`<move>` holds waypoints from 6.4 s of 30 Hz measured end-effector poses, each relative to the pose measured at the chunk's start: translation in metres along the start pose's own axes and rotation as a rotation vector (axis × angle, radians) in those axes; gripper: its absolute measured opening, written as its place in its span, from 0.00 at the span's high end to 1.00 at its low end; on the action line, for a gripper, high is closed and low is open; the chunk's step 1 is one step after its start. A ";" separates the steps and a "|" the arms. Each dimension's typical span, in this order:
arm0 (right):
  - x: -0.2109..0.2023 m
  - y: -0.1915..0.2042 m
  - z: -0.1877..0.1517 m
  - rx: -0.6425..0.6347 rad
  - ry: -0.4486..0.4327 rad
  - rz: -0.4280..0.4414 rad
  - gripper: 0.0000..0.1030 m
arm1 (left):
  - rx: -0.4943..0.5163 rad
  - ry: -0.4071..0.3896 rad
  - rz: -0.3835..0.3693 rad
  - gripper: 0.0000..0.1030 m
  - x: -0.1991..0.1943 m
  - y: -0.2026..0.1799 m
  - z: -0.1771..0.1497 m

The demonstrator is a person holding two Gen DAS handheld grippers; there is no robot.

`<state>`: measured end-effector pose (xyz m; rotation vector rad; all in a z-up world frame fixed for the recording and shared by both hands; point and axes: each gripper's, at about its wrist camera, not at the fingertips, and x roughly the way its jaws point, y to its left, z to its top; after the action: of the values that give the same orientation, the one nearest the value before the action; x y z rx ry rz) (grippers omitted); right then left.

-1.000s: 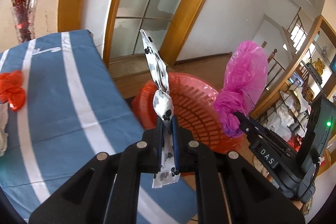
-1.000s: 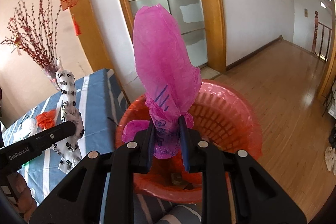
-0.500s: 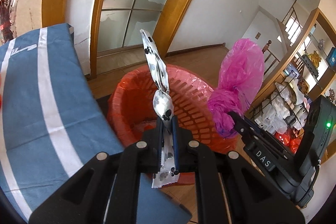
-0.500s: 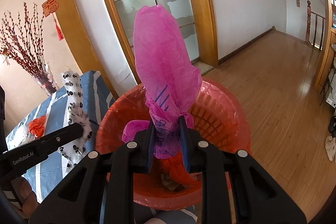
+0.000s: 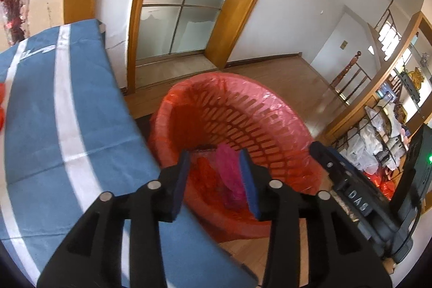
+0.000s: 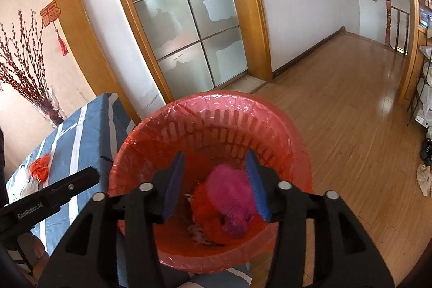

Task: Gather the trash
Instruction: 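Open both tools to release the bags into the red basket, then move both open tools back toward the table, then grasp the green bag with the left tool while the right grasps the white bag, then carry the green bag and white bag over the red basket, then open both tools to drop the bags into the red basket, then move both open tools back to the table toward the remaining bags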

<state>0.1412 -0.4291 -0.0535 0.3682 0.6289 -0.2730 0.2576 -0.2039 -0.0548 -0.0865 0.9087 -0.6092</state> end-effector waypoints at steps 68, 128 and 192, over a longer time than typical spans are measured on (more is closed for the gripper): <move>-0.007 0.367 -0.112 -0.573 0.208 0.541 0.40 | -0.539 -0.209 0.657 0.82 -0.257 0.349 -0.109; -0.011 0.103 -0.025 -0.160 0.048 0.143 0.86 | -0.162 -0.089 0.233 0.82 -0.110 0.117 -0.034; 0.002 0.038 -0.007 -0.033 0.011 0.074 0.55 | -0.022 0.010 0.219 0.47 -0.027 0.079 -0.017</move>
<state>0.1522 -0.3926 -0.0503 0.3611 0.6283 -0.1902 0.2687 -0.1206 -0.0711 -0.0037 0.9203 -0.3959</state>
